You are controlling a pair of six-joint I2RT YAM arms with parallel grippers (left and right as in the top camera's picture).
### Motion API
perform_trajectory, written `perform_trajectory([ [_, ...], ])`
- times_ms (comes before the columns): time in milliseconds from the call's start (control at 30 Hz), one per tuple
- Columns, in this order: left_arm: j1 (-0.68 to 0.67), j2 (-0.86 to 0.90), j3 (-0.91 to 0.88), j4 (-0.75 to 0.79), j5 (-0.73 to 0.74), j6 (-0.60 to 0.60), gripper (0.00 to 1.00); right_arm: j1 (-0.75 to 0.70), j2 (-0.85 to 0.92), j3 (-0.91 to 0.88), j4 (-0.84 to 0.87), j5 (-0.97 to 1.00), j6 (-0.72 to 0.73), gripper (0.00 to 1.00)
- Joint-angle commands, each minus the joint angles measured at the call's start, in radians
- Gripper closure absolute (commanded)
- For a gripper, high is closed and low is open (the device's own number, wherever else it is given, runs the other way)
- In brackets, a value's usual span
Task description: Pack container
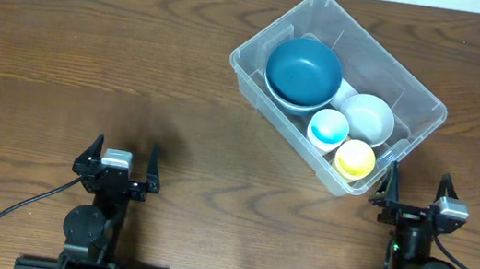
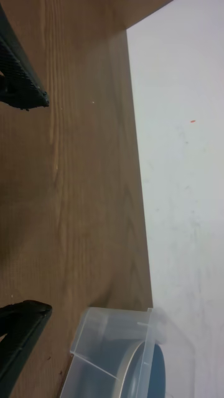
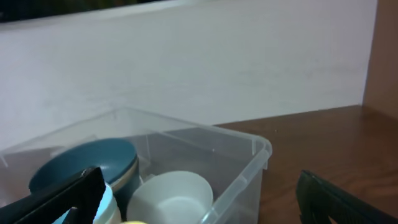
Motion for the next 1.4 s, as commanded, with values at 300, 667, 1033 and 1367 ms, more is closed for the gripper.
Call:
perform_trajectory([
  [300,0.005,-0.005,-0.019,-0.037,-0.012,0.01,0.02,0.012,-0.009,-0.002,-0.171,-0.018,-0.153,0.01],
  [667,0.005,-0.005,-0.019,-0.037,-0.012,0.01,0.02,0.012,-0.008,-0.002,-0.171,-0.018,-0.166,0.01],
  [1033,0.005,-0.005,-0.019,-0.037,-0.012,0.01,0.02,0.012,-0.008,-0.002,-0.171,-0.018,-0.166,0.01],
  [1367,0.005,-0.005,-0.019,-0.037,-0.012,0.01,0.02,0.012,-0.008,-0.002,-0.171,-0.018,-0.166,0.01],
])
